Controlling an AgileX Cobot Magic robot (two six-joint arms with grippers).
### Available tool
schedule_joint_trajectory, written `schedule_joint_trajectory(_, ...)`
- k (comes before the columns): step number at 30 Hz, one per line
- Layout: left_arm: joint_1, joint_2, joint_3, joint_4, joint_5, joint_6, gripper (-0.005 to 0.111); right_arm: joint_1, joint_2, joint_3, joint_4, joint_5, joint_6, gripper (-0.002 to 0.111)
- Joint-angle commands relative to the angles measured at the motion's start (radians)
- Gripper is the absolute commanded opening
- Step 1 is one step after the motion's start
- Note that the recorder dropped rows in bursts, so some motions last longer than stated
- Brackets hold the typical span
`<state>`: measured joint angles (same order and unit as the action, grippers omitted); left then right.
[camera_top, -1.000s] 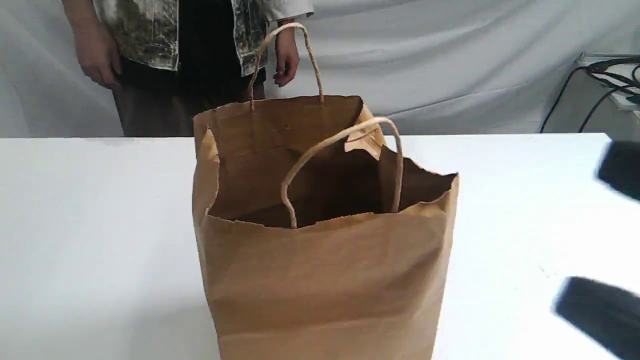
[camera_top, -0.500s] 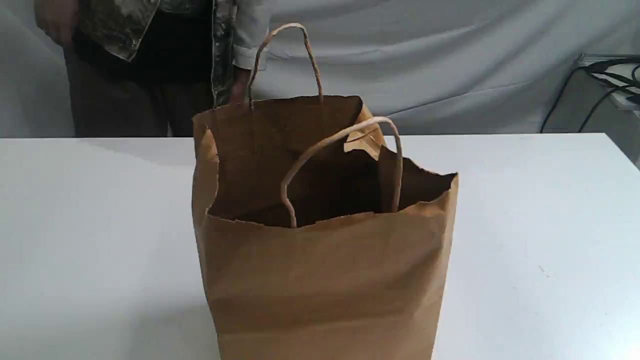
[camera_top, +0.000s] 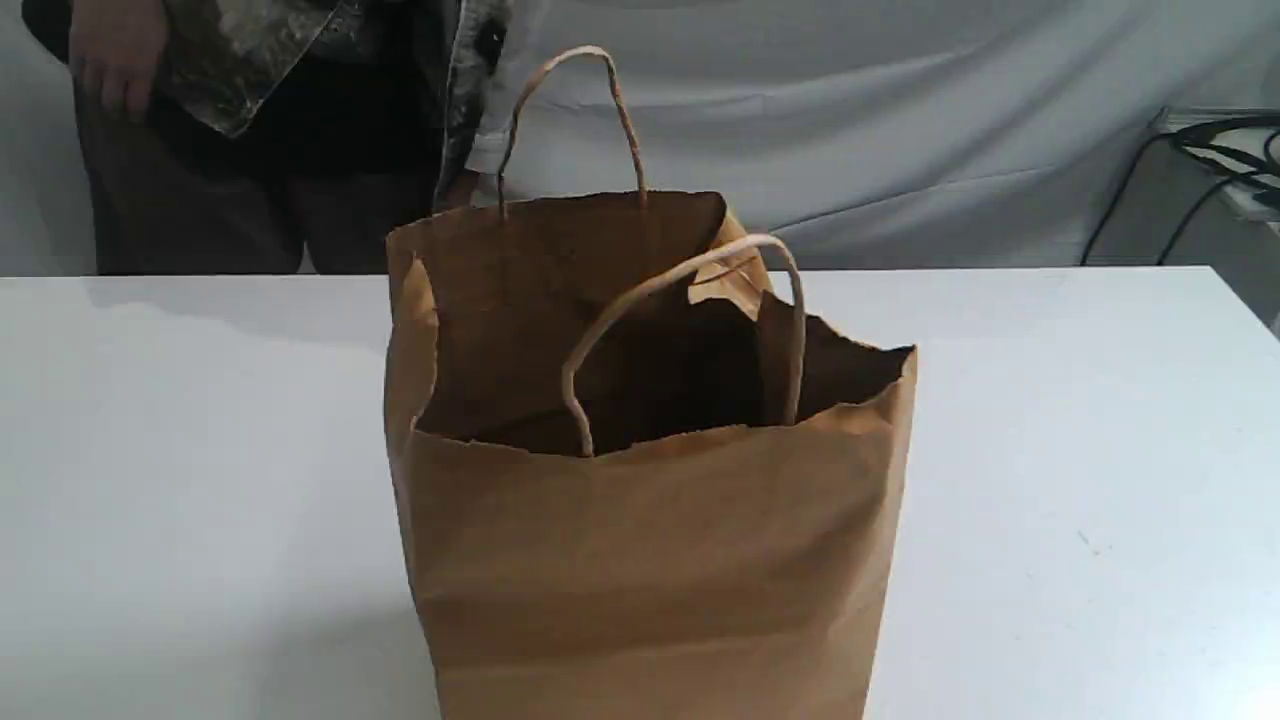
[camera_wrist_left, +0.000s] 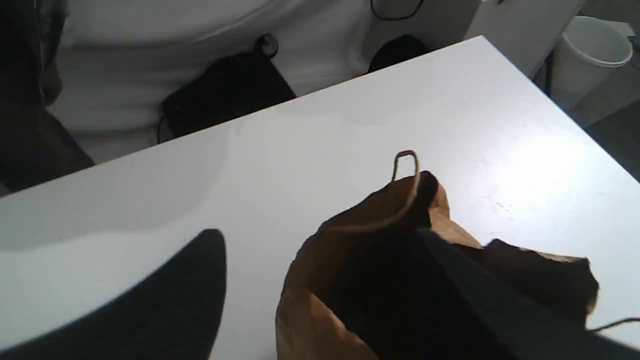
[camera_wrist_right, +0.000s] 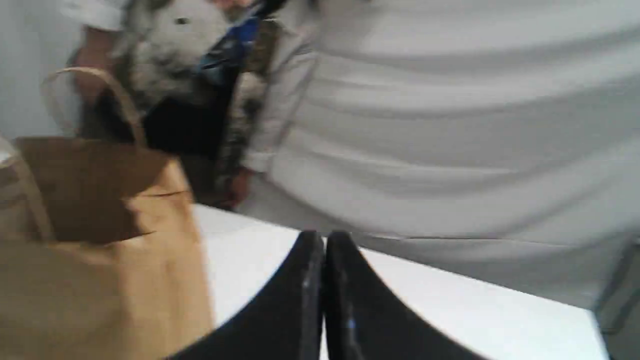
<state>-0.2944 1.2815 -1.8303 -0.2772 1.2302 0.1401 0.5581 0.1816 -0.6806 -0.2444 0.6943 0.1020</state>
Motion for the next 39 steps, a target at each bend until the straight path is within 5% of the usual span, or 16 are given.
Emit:
schedule_joint_trajectory(1,-0.007,-0.131,0.062,-0.017,-0.009,0.066,0.055,0.002,-0.005,-0.003,0.244,0.006,-0.242,0.0)
schedule_joint_trajectory(14,-0.007,-0.769,0.336,0.126,-0.009,0.138,0.054,0.002,-0.005,-0.003,0.259,0.027,-0.3,0.0)
schedule_joint_trajectory(25,-0.007,-1.262,0.398,0.294,-0.009,0.041,0.045,0.002,-0.002,0.028,0.251,-0.156,-0.294,0.0)
schedule_joint_trajectory(34,-0.007,-1.281,0.391,0.317,-0.009,0.017,0.045,0.002,-0.001,0.255,0.244,-0.406,-0.161,0.0)
schedule_joint_trajectory(39,-0.007,-1.281,0.512,0.317,-0.009,0.017,0.036,0.002,-0.001,0.352,0.26,-0.477,-0.155,0.0)
